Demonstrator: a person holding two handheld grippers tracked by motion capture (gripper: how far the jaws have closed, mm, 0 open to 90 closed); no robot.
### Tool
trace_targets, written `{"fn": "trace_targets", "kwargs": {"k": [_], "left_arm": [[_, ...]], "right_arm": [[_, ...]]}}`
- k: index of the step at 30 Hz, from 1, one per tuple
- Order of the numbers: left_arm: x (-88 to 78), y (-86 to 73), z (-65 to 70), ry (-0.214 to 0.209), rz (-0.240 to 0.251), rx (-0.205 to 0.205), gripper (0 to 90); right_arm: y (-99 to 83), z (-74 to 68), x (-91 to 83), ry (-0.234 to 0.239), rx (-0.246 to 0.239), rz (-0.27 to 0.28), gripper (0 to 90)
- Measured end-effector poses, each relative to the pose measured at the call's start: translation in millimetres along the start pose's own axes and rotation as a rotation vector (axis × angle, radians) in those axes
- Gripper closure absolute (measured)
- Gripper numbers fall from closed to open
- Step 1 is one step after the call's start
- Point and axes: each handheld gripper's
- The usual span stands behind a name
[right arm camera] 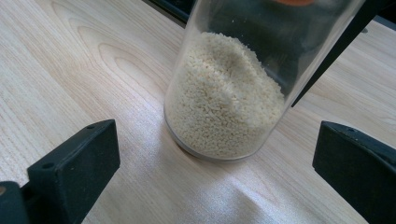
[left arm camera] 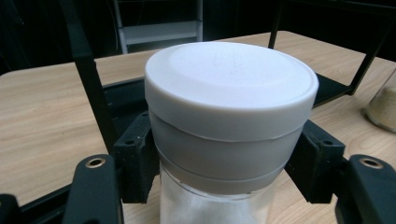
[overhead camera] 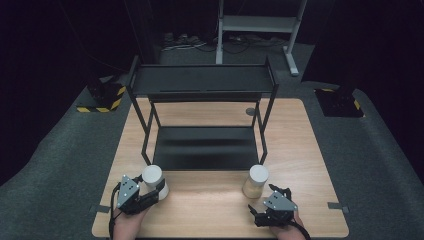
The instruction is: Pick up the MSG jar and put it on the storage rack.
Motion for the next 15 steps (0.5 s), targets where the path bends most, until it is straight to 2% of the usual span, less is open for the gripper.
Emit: {"fn": "trace_targets", "kwargs": {"k": [10,15], "left_arm": [[-3.6,19.4,10.4,-0.031,0.008,0.021,34.6],[-1.2,32.1,12.4,-0.048,0.018,0.012,34.6]], "right_arm": [[-0.2,1.2,-0.1,0.002,0.007,0.001,0.0],[-0.1,0.8,-0.1,0.002,0.004,0.001,0.0]]}}
Point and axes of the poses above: each handheld gripper's, and its own axes: x roughly forward along the jaws, y roughly out of its top, z roughly to its right, and after that the axes turned 2 degrees about y, right-handed
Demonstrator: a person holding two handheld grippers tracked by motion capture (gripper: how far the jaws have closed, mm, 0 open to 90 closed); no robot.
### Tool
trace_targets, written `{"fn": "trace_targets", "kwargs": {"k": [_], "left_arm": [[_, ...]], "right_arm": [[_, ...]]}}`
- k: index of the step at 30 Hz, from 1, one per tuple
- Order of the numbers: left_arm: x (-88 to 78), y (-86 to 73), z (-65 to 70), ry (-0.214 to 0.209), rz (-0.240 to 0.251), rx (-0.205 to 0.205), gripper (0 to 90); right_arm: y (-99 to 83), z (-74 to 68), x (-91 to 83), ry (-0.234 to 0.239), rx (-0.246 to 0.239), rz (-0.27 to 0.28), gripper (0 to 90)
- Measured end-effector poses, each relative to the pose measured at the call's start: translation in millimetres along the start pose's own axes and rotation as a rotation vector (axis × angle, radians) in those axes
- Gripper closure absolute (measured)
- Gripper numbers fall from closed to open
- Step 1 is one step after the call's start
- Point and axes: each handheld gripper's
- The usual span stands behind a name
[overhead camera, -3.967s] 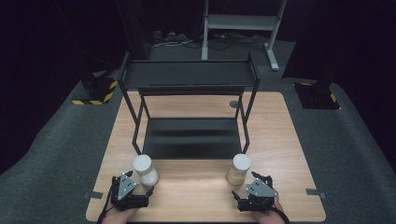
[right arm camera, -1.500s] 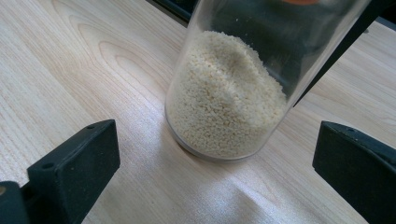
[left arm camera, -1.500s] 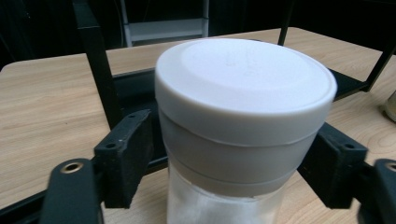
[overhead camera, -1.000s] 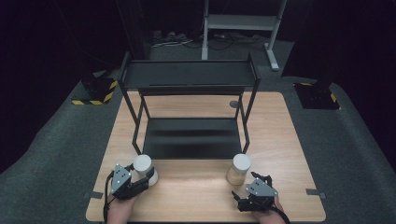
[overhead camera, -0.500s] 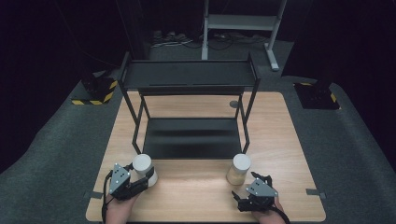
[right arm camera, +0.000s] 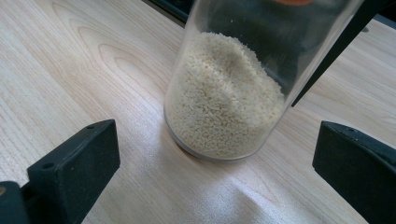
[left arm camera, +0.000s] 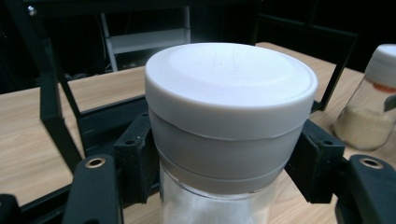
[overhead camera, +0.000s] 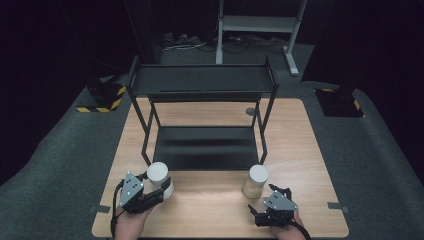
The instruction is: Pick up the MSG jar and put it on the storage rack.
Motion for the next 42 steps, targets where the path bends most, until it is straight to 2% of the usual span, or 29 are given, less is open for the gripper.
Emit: {"fn": "trace_targets", "kwargs": {"k": [14,25,42], "left_arm": [[13.2,33.1,0.5,-0.009,0.025,0.035,34.6],[23.5,50.0,-1.6,-0.023,0.038,0.033,34.5],[36.2,83.6,-2.1,-0.025,0.084,0.035,34.5]], "right_arm": [[1.4,-0.9,0.1,-0.007,0.001,-0.011,0.0],[1.7,-0.2,0.0,-0.006,-0.004,-0.016,0.0],[-0.3,3.2,-1.2,-0.003,0.017,-0.008,0.0]]}}
Point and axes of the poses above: each handheld gripper's, and its own axes: x roughly forward along the jaws, y roughly out of its top, z roughly to its right, and after that the axes turned 2 degrees about y, right-handed
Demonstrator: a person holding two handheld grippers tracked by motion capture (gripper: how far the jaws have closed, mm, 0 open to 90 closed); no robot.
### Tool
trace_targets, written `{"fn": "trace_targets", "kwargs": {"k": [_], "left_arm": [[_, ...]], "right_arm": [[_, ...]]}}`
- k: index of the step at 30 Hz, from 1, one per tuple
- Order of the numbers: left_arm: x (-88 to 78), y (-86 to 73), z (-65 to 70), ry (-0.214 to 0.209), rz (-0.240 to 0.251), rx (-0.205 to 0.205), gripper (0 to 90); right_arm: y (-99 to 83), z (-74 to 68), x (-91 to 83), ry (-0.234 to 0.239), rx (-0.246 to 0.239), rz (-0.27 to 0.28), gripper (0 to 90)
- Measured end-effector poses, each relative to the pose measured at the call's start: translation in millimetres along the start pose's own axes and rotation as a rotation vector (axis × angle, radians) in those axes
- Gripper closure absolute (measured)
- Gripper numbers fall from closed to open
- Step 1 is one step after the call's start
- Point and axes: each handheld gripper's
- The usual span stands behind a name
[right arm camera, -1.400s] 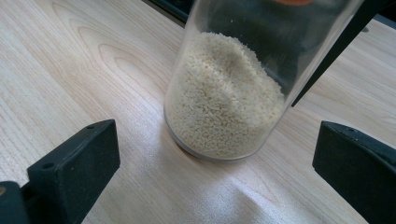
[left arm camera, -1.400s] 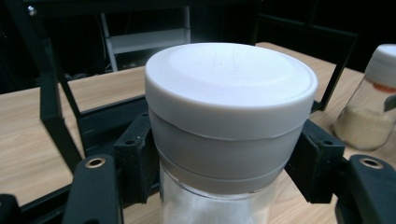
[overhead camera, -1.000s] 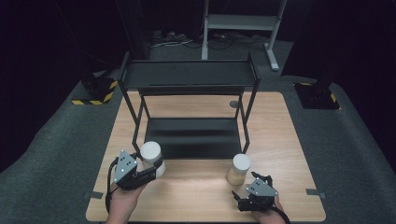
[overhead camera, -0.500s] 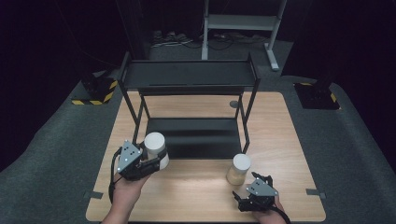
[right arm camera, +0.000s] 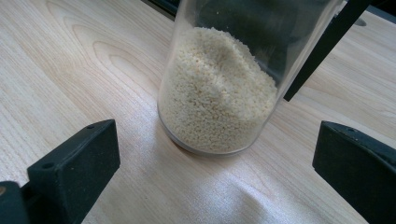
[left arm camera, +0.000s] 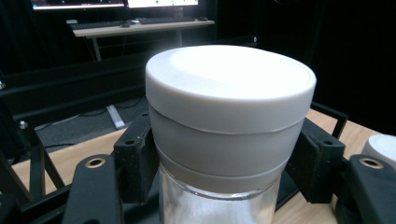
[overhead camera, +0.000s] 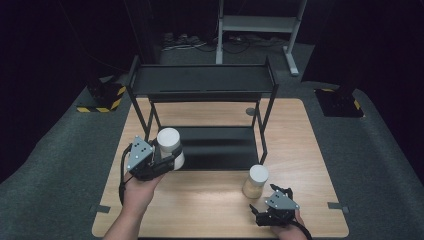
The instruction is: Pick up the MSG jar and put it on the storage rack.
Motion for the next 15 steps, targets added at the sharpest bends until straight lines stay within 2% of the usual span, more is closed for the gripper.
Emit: {"fn": "trace_targets", "kwargs": {"k": [8,15], "left_arm": [[5.3,9.5,-0.7,-0.003,0.025,-0.013,34.5],[10.0,23.0,0.4,-0.008,0.049,-0.007,34.5]], "right_arm": [[-0.5,0.7,-0.2,0.001,0.004,0.002,0.0],[-0.5,0.7,-0.2,0.001,0.003,0.003,0.0]]}}
Point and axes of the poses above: each handheld gripper's, and its own axes: x roughly forward along the jaws, y roughly out of its top, z roughly to its right, and after that the axes turned 2 degrees about y, right-handed
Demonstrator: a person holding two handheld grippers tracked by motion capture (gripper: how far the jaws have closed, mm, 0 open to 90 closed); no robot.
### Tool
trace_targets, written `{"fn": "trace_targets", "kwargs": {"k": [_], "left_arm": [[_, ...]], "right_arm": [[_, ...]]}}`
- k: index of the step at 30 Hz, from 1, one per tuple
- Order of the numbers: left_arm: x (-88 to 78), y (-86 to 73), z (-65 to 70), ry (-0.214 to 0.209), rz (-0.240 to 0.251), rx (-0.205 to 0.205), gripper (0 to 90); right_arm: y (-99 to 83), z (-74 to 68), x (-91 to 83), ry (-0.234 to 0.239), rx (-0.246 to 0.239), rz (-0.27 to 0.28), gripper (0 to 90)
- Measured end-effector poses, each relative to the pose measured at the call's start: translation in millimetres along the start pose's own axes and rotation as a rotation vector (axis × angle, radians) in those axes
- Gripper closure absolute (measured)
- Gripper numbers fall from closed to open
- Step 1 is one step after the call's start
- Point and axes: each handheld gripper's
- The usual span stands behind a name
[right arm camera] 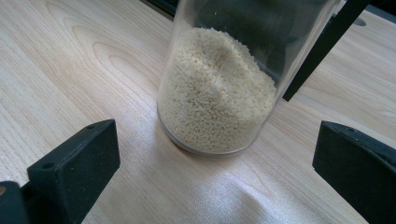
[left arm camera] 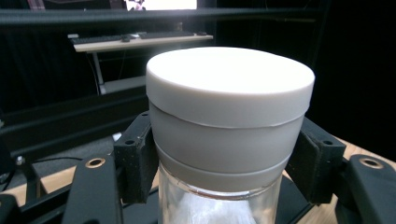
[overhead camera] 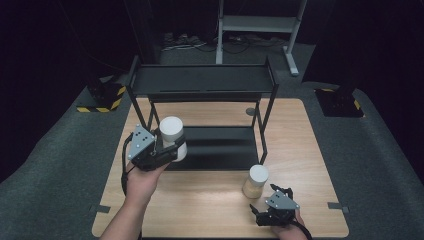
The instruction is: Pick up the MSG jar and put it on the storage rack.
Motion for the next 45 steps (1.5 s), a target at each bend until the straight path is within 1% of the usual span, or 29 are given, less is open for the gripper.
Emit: {"fn": "trace_targets", "kwargs": {"k": [11,18,28,45], "left_arm": [[6.4,20.8,1.7,0.004,0.036,0.000,34.5],[10.1,37.2,2.8,0.007,0.058,0.004,34.5],[15.5,61.8,2.7,0.029,0.089,0.016,34.5],[23.9,96.5,2.6,0.053,0.142,0.006,34.5]], "right_arm": [[-0.3,0.5,-0.2,0.001,0.003,0.002,0.0],[-0.3,0.2,-0.2,-0.001,0.001,0.002,0.0],[-0.6,0.2,-0.4,0.001,0.000,0.003,0.0],[-1.0,1.1,-0.5,0.001,0.007,0.005,0.0]]}}
Point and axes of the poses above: each handheld gripper's, and its own axes: x roughly forward along the jaws, y roughly out of its top, z roughly to its right, and after that the axes turned 2 degrees about y, right-handed
